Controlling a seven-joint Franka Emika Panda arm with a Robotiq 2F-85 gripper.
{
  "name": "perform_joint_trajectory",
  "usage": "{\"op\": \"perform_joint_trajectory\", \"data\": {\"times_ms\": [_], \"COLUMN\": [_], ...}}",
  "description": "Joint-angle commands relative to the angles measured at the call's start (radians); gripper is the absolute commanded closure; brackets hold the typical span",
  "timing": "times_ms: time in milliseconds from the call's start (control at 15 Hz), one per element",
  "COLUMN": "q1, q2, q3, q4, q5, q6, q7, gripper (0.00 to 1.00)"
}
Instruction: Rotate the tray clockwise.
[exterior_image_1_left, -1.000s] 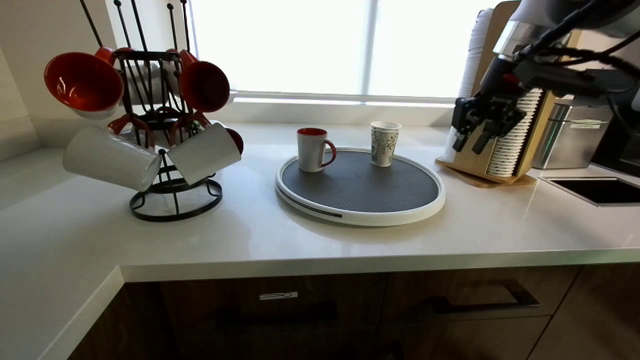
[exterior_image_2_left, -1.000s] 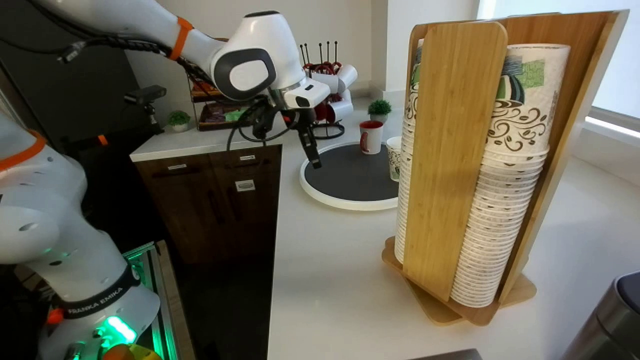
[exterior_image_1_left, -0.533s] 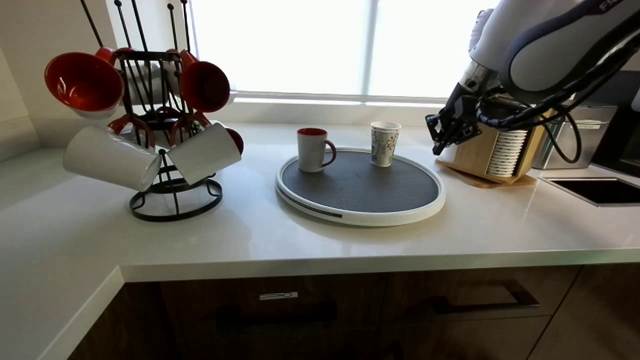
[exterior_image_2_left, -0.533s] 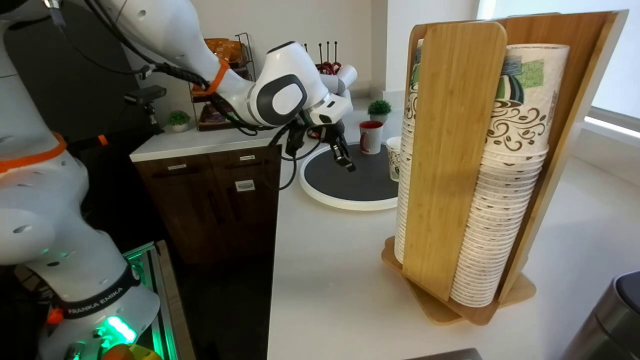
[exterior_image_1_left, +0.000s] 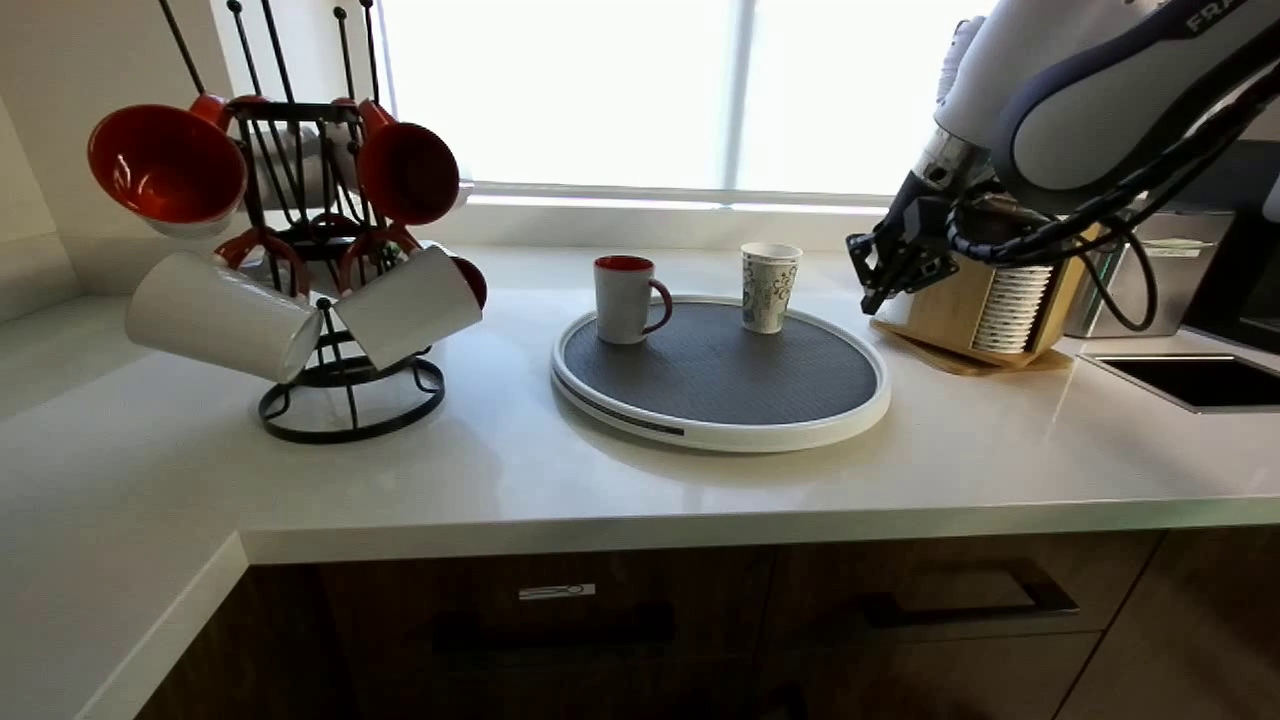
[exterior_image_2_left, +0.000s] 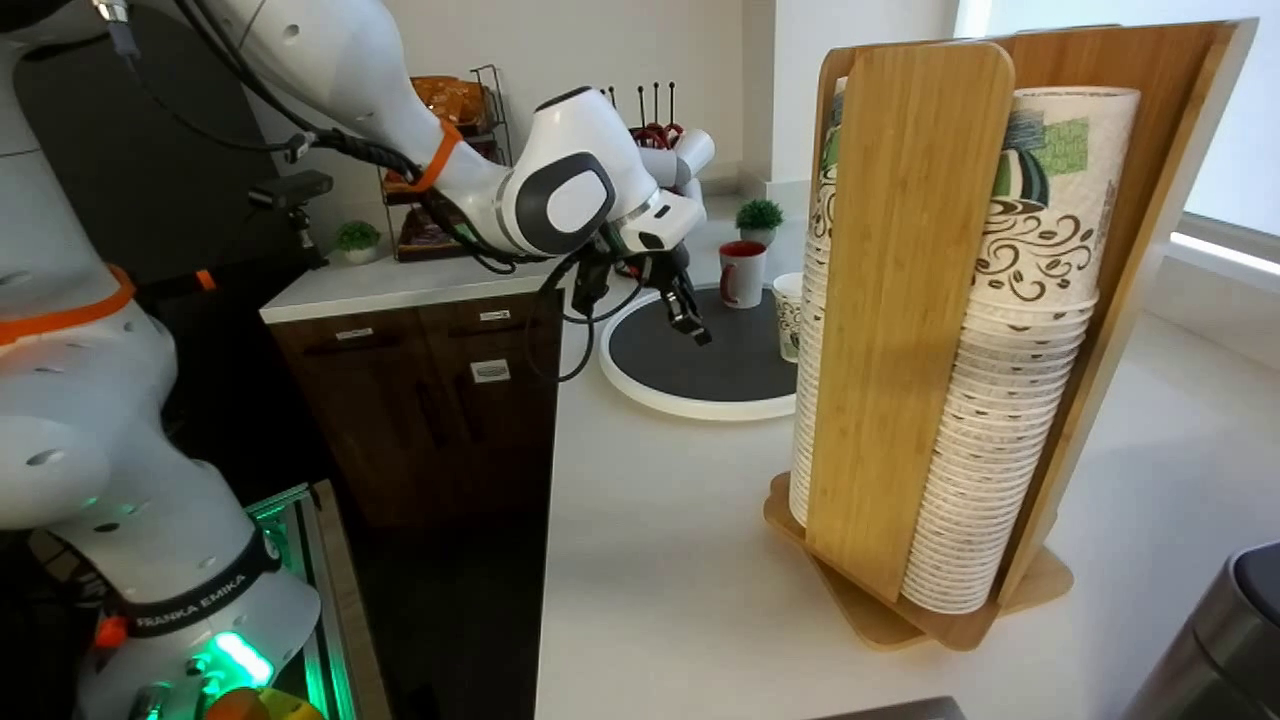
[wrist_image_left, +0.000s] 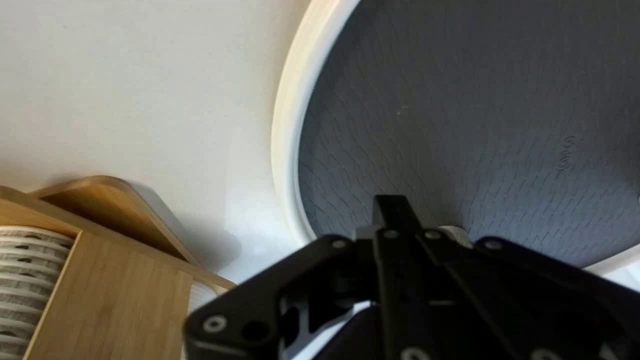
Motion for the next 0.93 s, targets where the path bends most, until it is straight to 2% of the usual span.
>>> {"op": "perform_joint_trajectory", "data": {"times_ms": [0, 200, 400, 667, 867], "q1": [0.01, 0.032, 0.07, 0.13, 0.149], "q2": [0.101, 0.166, 0.227, 0.289, 0.313], "q3": [-0.017, -0.057, -0.114, -0.189, -0.197], "q4": [0.032, 0.058, 0.096, 0.138, 0.15], "q5": [-0.075, -0.146, -0.185, -0.202, -0.178], "q6": [0.105, 0.198, 0.241, 0.253, 0.236], "q7": [0.102, 0.171, 0.242, 0.301, 0.307], "gripper": [1.0, 1.0, 1.0, 1.0, 1.0]}}
